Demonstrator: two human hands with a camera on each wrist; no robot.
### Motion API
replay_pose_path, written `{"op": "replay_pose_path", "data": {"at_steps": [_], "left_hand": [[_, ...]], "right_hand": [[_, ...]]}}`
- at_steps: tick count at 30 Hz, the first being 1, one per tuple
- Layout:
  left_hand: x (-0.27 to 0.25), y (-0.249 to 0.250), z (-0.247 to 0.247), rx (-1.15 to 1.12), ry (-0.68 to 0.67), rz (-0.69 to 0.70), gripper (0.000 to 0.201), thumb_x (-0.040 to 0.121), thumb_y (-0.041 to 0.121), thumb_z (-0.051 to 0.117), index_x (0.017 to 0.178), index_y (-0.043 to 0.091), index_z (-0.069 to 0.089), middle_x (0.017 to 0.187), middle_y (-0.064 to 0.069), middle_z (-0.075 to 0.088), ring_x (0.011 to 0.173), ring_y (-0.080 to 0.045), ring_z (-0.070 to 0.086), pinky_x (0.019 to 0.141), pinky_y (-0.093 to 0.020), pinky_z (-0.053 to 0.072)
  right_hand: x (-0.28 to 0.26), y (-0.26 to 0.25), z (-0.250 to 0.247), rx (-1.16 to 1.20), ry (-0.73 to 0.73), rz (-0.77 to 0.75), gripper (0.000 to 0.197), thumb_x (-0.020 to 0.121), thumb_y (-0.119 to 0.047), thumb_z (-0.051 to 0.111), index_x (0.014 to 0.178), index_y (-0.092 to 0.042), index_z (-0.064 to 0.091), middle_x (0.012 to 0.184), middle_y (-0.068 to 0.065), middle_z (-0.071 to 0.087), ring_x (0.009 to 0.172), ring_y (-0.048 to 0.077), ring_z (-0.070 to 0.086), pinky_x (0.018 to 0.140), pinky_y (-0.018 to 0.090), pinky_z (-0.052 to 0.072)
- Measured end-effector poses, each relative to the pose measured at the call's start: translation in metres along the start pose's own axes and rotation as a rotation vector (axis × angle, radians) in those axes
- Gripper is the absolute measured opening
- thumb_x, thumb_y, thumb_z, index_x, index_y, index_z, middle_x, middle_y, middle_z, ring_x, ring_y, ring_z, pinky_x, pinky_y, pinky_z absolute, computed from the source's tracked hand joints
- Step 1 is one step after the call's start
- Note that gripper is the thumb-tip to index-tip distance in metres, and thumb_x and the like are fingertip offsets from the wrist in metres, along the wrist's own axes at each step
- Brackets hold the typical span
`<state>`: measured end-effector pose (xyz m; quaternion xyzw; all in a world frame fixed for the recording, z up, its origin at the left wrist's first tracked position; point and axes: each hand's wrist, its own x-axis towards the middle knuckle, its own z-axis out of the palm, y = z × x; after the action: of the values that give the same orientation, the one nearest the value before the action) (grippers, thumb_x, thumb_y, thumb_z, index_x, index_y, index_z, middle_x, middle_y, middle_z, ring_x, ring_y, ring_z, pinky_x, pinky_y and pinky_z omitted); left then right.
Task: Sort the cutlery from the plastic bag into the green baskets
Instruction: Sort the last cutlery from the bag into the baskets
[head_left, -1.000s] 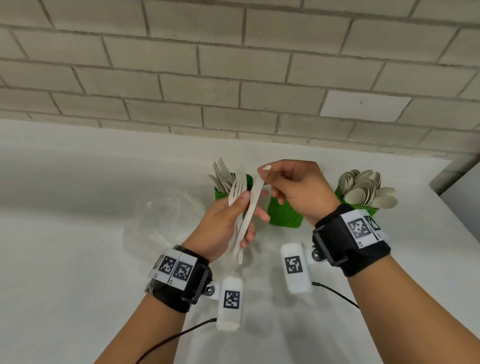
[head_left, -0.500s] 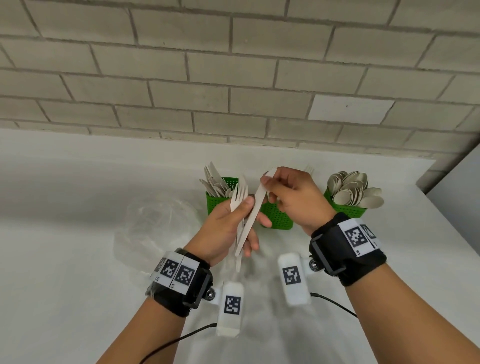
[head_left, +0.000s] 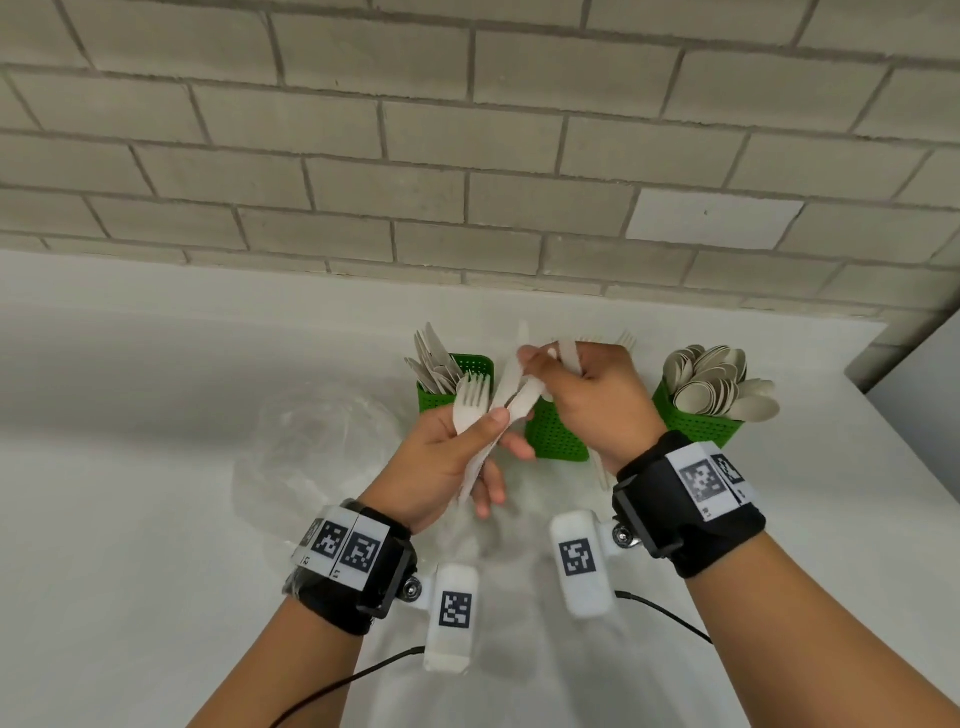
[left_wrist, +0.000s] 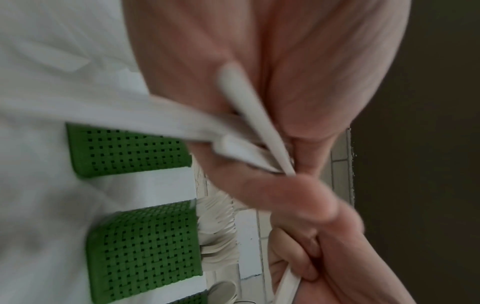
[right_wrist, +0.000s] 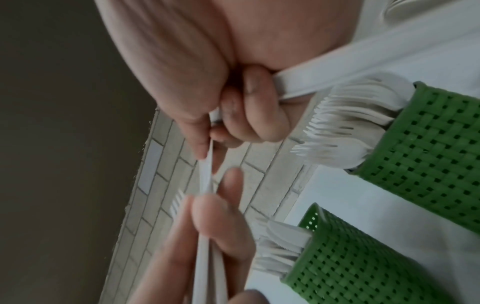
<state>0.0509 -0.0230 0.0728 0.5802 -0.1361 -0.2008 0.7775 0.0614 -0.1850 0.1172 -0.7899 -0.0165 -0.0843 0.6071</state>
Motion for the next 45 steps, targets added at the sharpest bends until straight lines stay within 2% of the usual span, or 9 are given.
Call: {"op": "replay_pose_path", "data": {"at_steps": [4,10,16,21,26,31,37,43,45], "left_hand": [[0.001,-0.002,0.0,0.039,0.088,0.057,0.029,0.089,0.03,0.055,0.104,0.007,0.064,0.081,-0.007,0.073,0.037,-0.017,0.052,0.033,-0.02,0.036],[-0.001,-0.009,-0.004,0.049,0.034,0.048,0.034,0.098,0.036,0.05,0.091,0.011,0.073,0.075,-0.015,0.068,0.03,-0.014,0.042,0.033,-0.016,0.029],[0.0,-0.013,-0.014,0.14,0.306,0.029,0.038,0.104,0.036,0.039,0.11,0.01,0.067,0.085,-0.011,0.072,0.042,-0.021,0.057,0.032,-0.019,0.031],[0.002,-0.006,-0.029,0.046,0.416,0.08,0.045,0.105,0.038,0.037,0.095,0.01,0.071,0.058,-0.007,0.053,0.034,-0.013,0.024,0.041,-0.022,0.012],[0.004,0.002,-0.034,-0.181,0.29,0.014,0.064,0.097,0.056,0.028,0.094,0.006,0.068,0.052,-0.003,0.042,0.034,-0.008,0.017,0.041,-0.02,0.007],[0.009,-0.003,-0.039,-0.274,0.241,-0.002,0.075,0.087,0.063,0.026,0.097,0.0,0.066,0.051,-0.002,0.039,0.033,-0.007,0.018,0.04,-0.017,0.007],[0.015,-0.011,-0.043,-0.26,0.304,0.018,0.063,0.09,0.057,0.033,0.09,0.005,0.068,0.051,-0.002,0.035,0.035,-0.007,0.017,0.038,-0.016,0.01],[0.022,-0.01,-0.037,-0.247,0.307,0.038,0.064,0.096,0.056,0.03,0.085,0.006,0.068,0.05,-0.002,0.033,0.034,-0.008,0.017,0.039,-0.018,0.009],[0.024,-0.008,-0.032,-0.274,0.28,0.035,0.065,0.096,0.056,0.029,0.082,0.007,0.07,0.049,-0.002,0.03,0.035,-0.007,0.016,0.039,-0.017,0.009]], "right_hand": [[0.001,0.002,0.0,0.016,0.062,-0.016,0.021,0.092,-0.02,0.065,0.074,-0.015,0.074,0.059,-0.015,0.067,0.059,-0.003,0.06,0.062,0.011,0.044],[-0.001,0.002,0.001,0.018,-0.189,0.016,0.029,0.099,-0.024,0.055,0.087,-0.002,0.071,0.054,-0.007,0.061,0.048,0.003,0.054,0.052,0.015,0.04],[0.032,-0.015,0.012,0.126,0.312,-0.071,0.04,0.106,-0.031,0.034,0.074,-0.018,0.055,0.067,-0.002,0.066,0.068,0.015,0.062,0.074,0.035,0.052],[0.064,-0.023,0.029,0.393,0.386,-0.144,0.023,0.106,-0.022,0.035,0.089,-0.015,0.05,0.058,-0.001,0.045,0.043,0.011,0.045,0.047,0.028,0.044],[0.086,-0.003,0.051,0.261,0.414,-0.17,0.022,0.095,-0.046,0.043,0.083,-0.028,0.047,0.066,-0.008,0.041,0.057,0.012,0.036,0.063,0.033,0.038],[0.095,0.011,0.072,0.207,0.287,-0.108,0.016,0.104,-0.031,0.037,0.095,-0.021,0.045,0.078,-0.003,0.05,0.066,0.009,0.05,0.061,0.014,0.048],[0.093,0.043,0.08,-0.064,0.004,-0.017,0.009,0.099,-0.017,0.049,0.106,-0.014,0.053,0.099,0.001,0.06,0.081,0.01,0.056,0.079,0.027,0.042],[0.074,0.032,0.069,-0.419,-0.254,-0.131,0.036,0.104,-0.021,0.038,0.135,-0.012,0.054,0.139,0.006,0.056,0.131,0.018,0.048,0.107,0.023,0.033],[0.062,0.021,0.064,-0.379,-0.155,-0.194,0.037,0.104,-0.025,0.039,0.135,-0.012,0.055,0.142,0.003,0.052,0.135,0.015,0.043,0.112,0.029,0.032]]}}
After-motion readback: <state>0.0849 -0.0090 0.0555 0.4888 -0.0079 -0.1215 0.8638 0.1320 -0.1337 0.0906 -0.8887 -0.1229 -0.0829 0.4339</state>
